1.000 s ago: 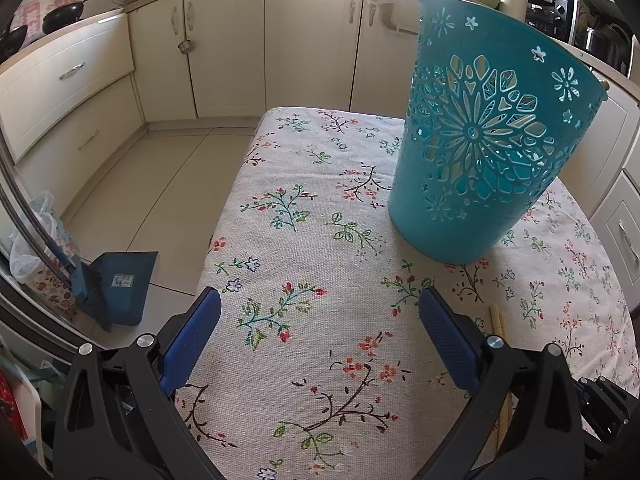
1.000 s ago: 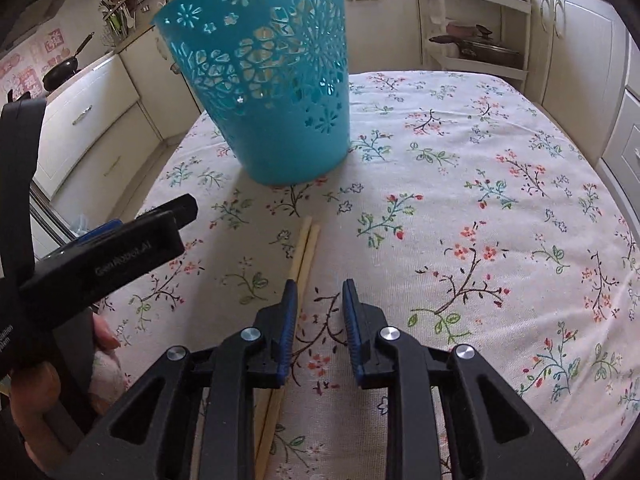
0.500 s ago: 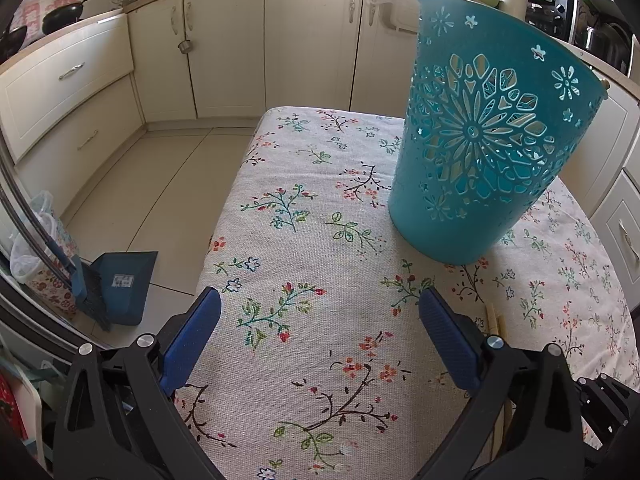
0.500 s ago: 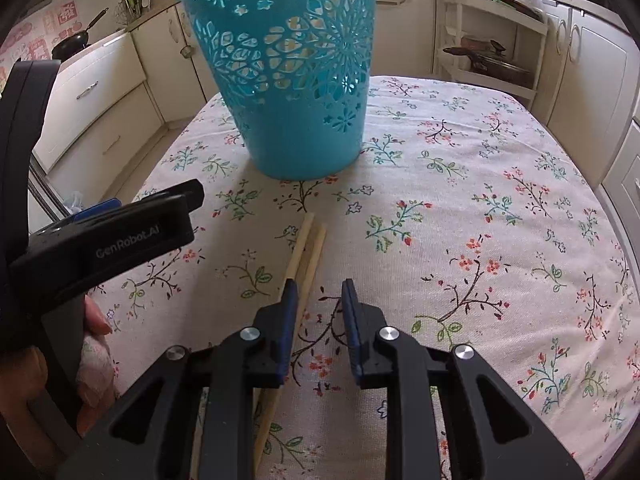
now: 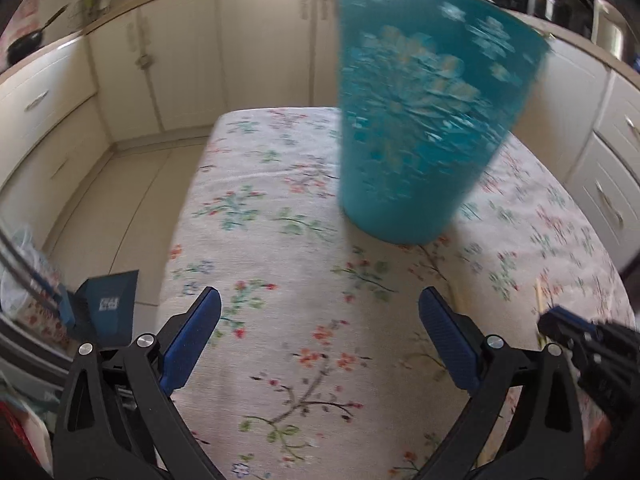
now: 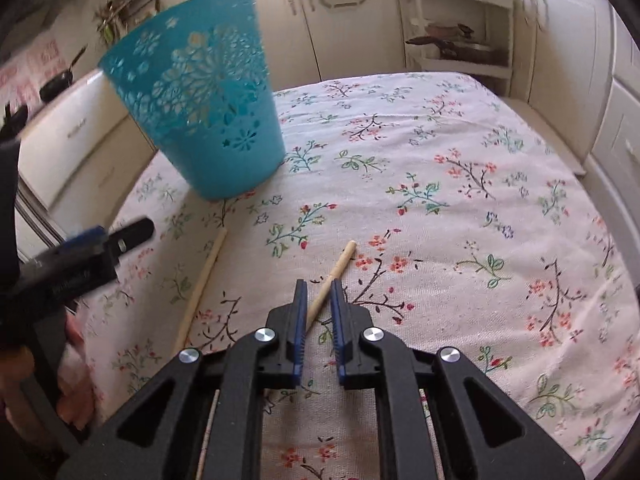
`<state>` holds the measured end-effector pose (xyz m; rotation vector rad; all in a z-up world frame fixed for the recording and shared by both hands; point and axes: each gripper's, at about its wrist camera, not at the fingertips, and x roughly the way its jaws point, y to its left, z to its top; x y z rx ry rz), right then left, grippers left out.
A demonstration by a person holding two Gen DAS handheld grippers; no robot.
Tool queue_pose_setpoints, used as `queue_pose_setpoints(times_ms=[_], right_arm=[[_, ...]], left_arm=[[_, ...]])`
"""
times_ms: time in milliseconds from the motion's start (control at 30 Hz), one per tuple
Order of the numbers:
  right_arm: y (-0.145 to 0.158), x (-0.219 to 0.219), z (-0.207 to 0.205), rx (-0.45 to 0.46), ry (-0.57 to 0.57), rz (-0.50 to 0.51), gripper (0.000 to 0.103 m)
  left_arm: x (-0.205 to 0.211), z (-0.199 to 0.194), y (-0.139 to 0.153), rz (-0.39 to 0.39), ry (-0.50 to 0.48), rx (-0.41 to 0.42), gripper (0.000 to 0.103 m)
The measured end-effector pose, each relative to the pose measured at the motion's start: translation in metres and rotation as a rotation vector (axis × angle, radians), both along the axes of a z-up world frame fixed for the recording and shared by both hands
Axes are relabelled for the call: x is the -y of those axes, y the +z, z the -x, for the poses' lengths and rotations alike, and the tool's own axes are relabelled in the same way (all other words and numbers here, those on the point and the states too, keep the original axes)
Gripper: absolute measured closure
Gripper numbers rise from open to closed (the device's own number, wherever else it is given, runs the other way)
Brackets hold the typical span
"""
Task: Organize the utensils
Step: 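Lower the left tool to a stick and close on it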
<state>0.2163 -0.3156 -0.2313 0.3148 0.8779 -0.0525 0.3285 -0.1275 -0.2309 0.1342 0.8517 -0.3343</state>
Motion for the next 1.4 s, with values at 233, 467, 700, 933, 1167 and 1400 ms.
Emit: queue_pose_setpoints(times_ms=[233, 467, 700, 933, 1167, 1400], right_arm=[[0.000, 0.004, -0.002, 0.007, -0.002, -0.035, 0.091], [0.001, 0.004, -0.001, 0.001, 0.000, -0.028, 0.091], [0.004, -0.010, -0.014, -0.037, 0.052, 0.074, 0.090], [0.009, -0.029, -0.015, -0.080, 0.294, 0.219, 0.091], [0.005, -0.008, -0.005, -0.049, 0.164, 0.106, 0.089], [0.004, -0.014, -0.004, -0.019, 0.159, 0.143, 0.087]], left_arm=[[0.039, 0.015, -0.006, -0.028, -0.072, -0.039, 0.008], [0.050, 0.015, -0.010, -0.058, -0.083, -0.060, 0.040], [0.041, 0.019, -0.008, -0.042, -0.074, -0.050, 0.075], [0.021, 0.017, -0.006, -0.016, -0.020, -0.078, 0.082], [0.022, 0.015, -0.009, -0.047, -0.001, -0.067, 0.067], [0.025, 0.012, -0.009, -0.035, -0.003, -0.069, 0.064]])
